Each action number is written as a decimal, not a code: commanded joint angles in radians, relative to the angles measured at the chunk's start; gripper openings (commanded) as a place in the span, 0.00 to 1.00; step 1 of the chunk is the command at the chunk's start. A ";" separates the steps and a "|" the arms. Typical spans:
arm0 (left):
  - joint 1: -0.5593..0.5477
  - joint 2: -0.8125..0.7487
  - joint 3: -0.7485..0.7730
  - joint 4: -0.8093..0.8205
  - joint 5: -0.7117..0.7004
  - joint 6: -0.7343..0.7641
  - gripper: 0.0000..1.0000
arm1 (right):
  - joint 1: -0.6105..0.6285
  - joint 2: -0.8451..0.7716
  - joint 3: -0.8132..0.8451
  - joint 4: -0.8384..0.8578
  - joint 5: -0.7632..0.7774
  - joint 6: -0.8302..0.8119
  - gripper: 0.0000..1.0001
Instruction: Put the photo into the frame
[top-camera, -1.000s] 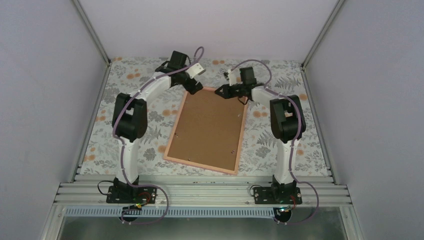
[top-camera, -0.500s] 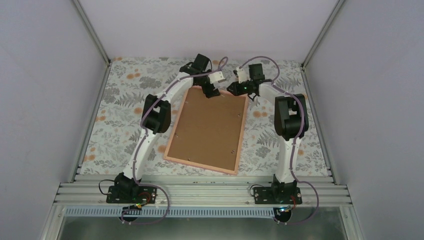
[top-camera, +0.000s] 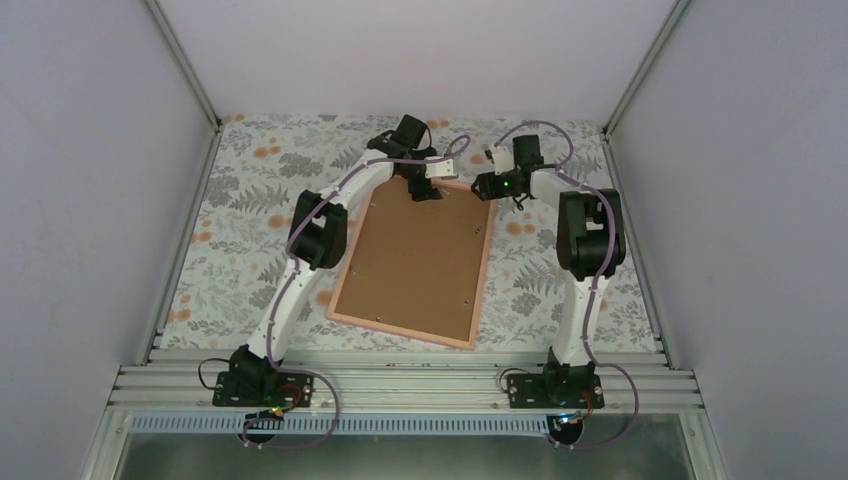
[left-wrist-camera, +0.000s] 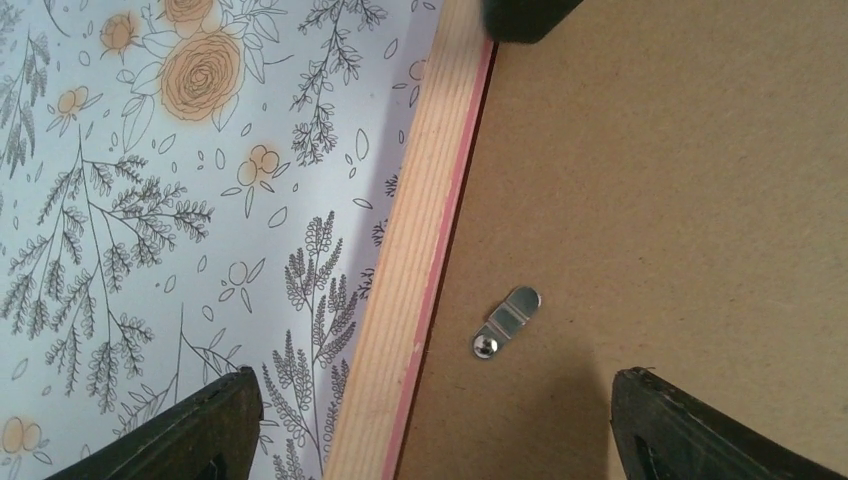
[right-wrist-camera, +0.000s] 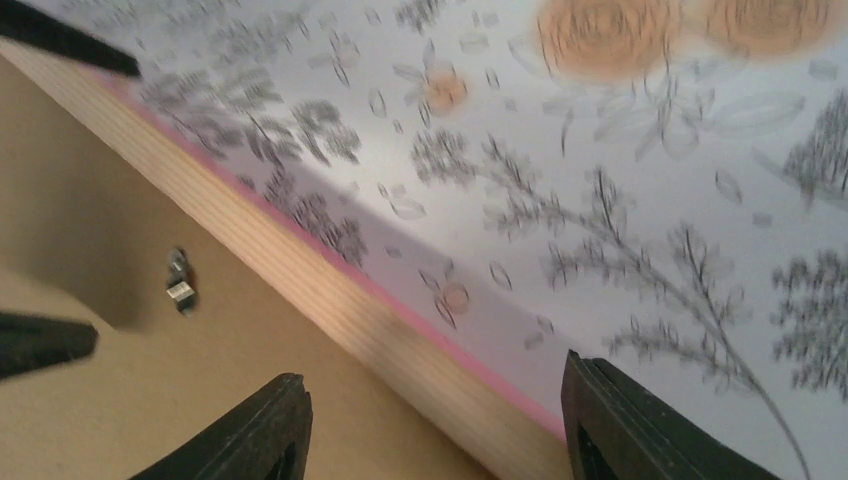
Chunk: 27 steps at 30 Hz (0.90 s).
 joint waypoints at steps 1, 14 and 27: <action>-0.010 0.052 0.034 0.036 -0.007 0.058 0.86 | -0.009 -0.031 -0.059 -0.024 0.027 0.006 0.62; -0.040 0.106 0.045 0.021 -0.034 0.048 0.68 | -0.006 0.039 -0.115 -0.031 -0.029 0.043 0.53; -0.044 0.145 0.053 0.036 -0.130 -0.017 0.38 | 0.000 0.069 -0.075 -0.056 -0.073 0.042 0.48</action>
